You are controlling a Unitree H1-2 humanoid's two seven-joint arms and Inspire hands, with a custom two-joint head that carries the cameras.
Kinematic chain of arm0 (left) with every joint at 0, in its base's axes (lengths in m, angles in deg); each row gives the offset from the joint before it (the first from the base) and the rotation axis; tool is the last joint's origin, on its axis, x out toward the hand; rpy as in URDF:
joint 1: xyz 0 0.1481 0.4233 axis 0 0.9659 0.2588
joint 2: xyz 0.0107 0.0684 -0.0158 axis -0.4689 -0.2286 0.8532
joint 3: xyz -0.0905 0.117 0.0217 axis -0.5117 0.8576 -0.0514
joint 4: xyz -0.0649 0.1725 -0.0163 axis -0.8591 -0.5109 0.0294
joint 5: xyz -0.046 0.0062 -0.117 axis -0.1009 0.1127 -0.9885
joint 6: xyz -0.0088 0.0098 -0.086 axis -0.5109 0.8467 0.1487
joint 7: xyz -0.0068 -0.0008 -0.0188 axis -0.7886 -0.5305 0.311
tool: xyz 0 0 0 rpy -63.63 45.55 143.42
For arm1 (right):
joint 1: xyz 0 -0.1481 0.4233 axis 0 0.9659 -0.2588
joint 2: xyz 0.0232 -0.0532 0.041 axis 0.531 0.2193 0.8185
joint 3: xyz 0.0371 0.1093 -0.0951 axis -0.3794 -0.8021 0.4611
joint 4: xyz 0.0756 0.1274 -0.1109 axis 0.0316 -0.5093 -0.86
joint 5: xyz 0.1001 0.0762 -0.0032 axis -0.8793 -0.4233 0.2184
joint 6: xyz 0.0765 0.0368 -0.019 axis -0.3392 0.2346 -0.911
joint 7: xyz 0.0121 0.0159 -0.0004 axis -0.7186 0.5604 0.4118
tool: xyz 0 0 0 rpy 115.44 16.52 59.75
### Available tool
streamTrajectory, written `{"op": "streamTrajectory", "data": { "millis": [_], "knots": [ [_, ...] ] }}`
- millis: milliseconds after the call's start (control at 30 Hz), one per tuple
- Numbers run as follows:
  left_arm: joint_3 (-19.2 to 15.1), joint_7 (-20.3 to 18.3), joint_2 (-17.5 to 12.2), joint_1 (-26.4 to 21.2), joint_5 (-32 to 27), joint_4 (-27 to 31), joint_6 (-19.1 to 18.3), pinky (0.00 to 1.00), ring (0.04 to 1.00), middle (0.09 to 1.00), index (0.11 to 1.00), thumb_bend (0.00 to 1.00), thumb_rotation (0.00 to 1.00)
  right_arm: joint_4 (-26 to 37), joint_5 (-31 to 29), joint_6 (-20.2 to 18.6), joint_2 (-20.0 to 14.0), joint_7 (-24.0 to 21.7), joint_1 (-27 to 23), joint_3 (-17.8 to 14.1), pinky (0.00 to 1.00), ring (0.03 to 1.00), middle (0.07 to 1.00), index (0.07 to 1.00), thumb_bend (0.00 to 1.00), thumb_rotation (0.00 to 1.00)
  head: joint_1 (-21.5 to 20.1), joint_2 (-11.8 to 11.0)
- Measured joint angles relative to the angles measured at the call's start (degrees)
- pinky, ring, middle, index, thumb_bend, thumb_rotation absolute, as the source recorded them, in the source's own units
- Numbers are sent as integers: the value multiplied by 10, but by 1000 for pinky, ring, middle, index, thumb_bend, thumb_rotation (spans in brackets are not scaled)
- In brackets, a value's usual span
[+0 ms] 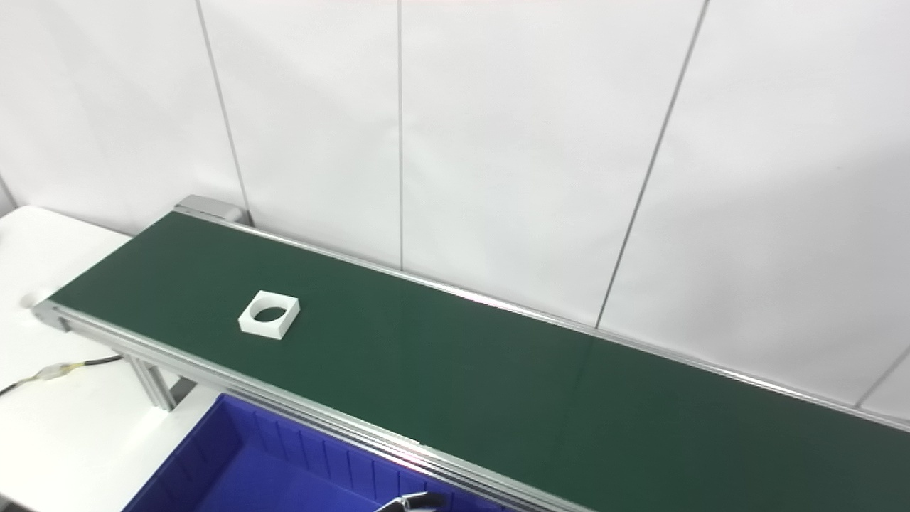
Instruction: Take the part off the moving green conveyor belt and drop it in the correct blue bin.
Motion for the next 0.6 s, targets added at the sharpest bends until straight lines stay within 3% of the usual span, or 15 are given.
{"op": "streamTrajectory", "data": {
  "millis": [600],
  "knots": [
    [-1, -17, -9, 2, -20, 10, -10, 600, 644, 686, 734, 717, 0, 3, 18, 0, 3, 24, 1, 22, 605, 712, 776, 792, 667, 12, -77, 14]
  ]
}}
